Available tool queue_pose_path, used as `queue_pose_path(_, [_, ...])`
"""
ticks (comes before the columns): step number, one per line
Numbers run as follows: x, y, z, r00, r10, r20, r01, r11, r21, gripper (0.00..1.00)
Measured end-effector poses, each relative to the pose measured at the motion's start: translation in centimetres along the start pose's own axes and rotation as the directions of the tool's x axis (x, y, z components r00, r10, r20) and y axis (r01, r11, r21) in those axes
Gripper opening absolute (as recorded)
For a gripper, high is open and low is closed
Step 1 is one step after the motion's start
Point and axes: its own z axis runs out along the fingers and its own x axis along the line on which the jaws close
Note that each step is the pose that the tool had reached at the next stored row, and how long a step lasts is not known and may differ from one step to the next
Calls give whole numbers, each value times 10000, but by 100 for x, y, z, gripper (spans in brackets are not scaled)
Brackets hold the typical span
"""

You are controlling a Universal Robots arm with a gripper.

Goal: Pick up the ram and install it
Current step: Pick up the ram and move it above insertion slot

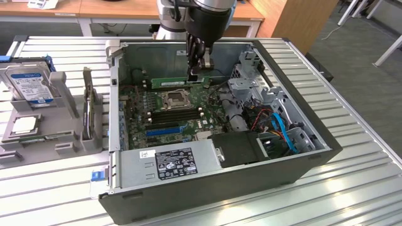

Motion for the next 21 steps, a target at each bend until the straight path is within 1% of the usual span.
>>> queue_pose_path(5, [1,-1,20,10000,2,2,-2,10000,0,12])
queue_pose_path(19, [12,-12,196,10000,20,1,-20,10000,1,12])
queue_pose_path(21, [12,-13,205,10000,20,1,-20,10000,1,12])
